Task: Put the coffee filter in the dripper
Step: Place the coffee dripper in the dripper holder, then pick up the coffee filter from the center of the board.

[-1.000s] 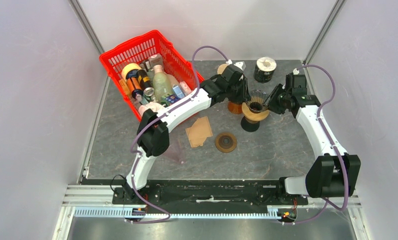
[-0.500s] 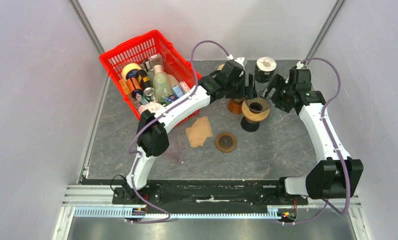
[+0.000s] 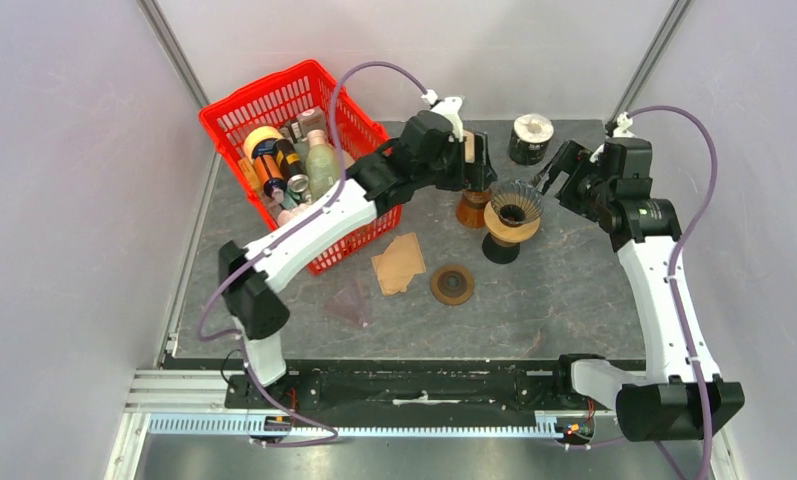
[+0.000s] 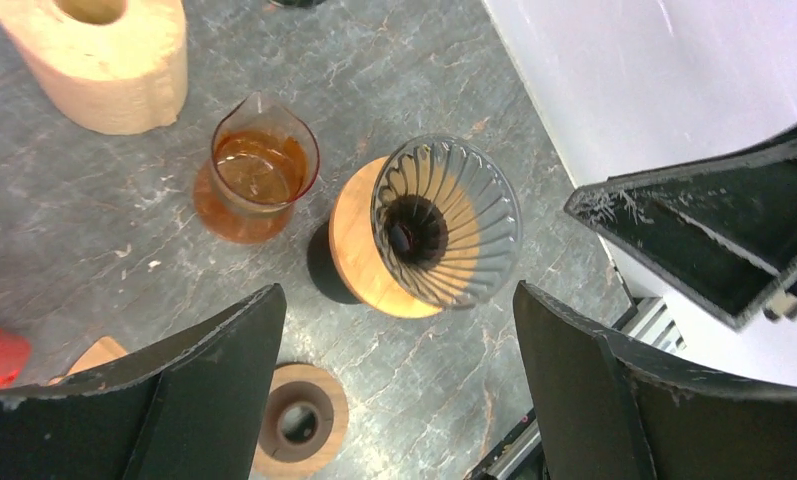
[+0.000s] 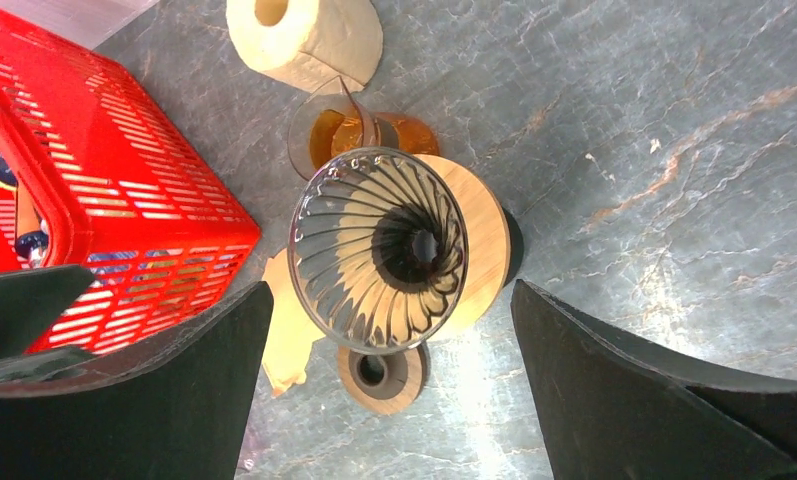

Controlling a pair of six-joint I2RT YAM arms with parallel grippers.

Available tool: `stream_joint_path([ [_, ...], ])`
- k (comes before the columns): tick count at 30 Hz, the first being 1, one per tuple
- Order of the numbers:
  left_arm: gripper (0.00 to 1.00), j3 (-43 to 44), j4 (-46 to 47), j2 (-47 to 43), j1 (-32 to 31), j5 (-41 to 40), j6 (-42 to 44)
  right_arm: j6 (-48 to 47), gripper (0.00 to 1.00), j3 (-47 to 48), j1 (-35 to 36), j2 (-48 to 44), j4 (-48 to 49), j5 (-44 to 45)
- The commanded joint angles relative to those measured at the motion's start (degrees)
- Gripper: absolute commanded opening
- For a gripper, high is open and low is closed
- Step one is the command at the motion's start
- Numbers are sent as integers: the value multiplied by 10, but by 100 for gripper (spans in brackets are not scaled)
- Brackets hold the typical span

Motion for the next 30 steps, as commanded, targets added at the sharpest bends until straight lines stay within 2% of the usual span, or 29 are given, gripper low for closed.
stream_joint_path([
  [1, 91, -90, 61, -105, -3, -40, 44, -51, 97, 1, -2, -43, -15, -3],
  [5, 92, -207, 115, -190, -3, -64, 55, -76, 97, -16, 0, -76, -29, 2],
  [15, 93, -393, 145, -337, -3, -101, 48, -106, 97, -67, 31, -135, -53, -31],
  [17, 93, -427, 151, -357, -3, -104, 47, -114, 97, -73, 59, -135, -63, -20],
  [23, 93, -512, 157, -384, -3, -98, 16, -125, 97, -81, 204, -119, -70, 45],
  [30, 93, -576, 161, -422, -2, -119, -1, -136, 97, -67, 340, -61, -47, 82],
])
